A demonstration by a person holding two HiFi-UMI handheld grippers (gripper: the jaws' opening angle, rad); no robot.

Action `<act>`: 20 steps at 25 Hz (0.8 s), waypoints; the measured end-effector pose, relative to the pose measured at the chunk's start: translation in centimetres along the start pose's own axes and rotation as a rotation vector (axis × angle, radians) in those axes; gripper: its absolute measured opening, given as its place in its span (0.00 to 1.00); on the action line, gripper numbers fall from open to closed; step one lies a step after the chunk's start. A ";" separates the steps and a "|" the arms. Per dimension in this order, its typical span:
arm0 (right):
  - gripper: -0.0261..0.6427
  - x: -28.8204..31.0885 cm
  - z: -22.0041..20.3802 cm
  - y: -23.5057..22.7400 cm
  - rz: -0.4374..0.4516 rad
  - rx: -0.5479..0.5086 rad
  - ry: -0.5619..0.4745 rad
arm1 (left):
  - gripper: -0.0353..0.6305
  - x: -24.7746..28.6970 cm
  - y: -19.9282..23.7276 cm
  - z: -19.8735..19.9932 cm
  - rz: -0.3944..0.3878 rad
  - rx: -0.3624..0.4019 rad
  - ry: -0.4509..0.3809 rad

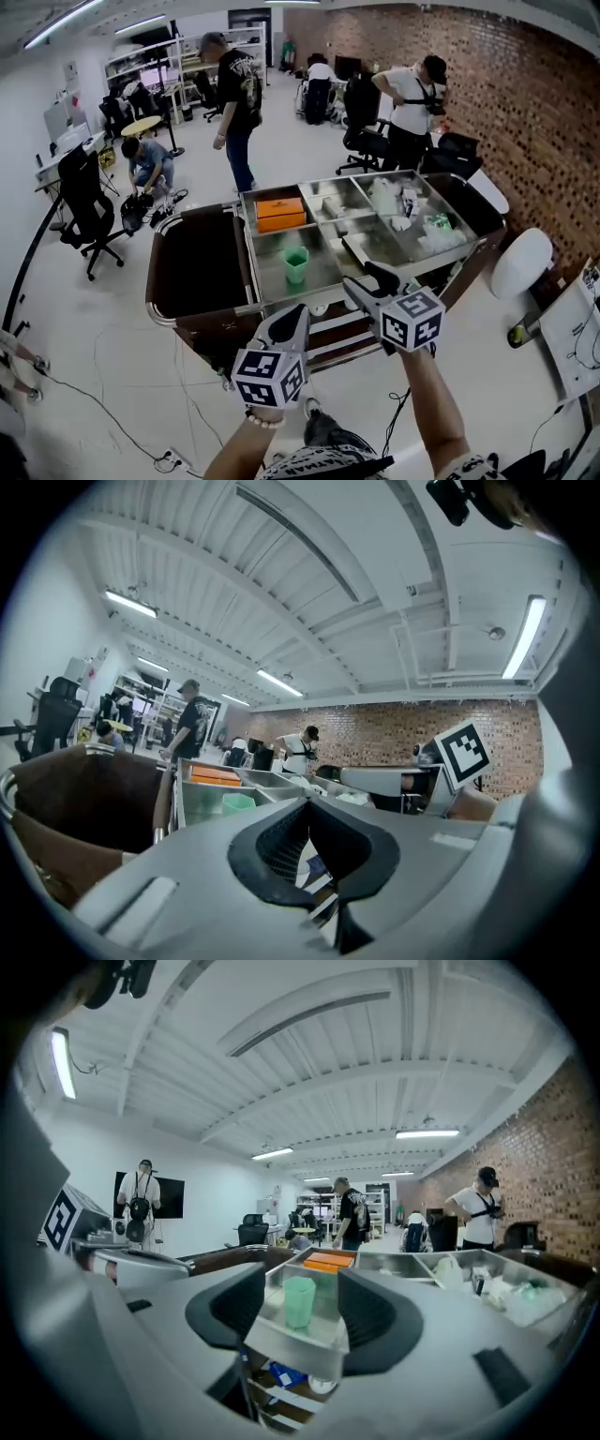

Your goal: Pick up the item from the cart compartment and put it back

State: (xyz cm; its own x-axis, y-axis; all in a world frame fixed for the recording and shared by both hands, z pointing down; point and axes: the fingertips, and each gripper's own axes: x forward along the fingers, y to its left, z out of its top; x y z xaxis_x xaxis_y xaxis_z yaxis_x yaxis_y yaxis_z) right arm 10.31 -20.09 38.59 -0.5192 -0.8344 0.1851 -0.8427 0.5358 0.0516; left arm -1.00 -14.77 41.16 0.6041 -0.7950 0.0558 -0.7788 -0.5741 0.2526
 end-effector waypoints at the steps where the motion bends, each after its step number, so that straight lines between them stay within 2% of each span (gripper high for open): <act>1: 0.42 1.0 0.6 -1.3 -0.007 -0.017 0.009 | 0.05 1.0 0.3 0.4 0.003 0.000 -0.001; 7: 0.42 7.3 3.0 -8.3 -0.022 -0.089 0.124 | 0.05 7.4 1.7 3.0 0.019 0.015 -0.017; 8: 0.44 8.4 3.1 -9.0 -0.011 -0.094 0.146 | 0.05 8.4 2.0 3.4 0.027 0.016 -0.017; 9: 0.51 9.4 3.3 -9.7 0.000 -0.099 0.164 | 0.05 9.4 2.3 3.7 0.037 0.019 -0.015; 13: 0.52 13.2 3.8 -12.9 0.005 -0.117 0.224 | 0.05 12.9 3.0 5.0 0.057 0.035 -0.003; 17: 0.51 17.3 2.2 -16.1 0.001 -0.106 0.336 | 0.05 15.8 3.8 5.1 0.084 0.019 0.021; 20: 0.51 20.2 0.5 -17.8 0.009 -0.090 0.421 | 0.06 17.8 5.0 4.6 0.119 -0.025 0.057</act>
State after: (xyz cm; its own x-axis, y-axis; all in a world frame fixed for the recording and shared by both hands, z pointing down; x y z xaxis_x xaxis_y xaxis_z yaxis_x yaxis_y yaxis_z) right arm 14.79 -46.58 40.93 -0.4072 -0.7144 0.5690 -0.8134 0.5670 0.1299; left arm 5.05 -32.68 39.01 0.5171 -0.8442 0.1412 -0.8414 -0.4711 0.2647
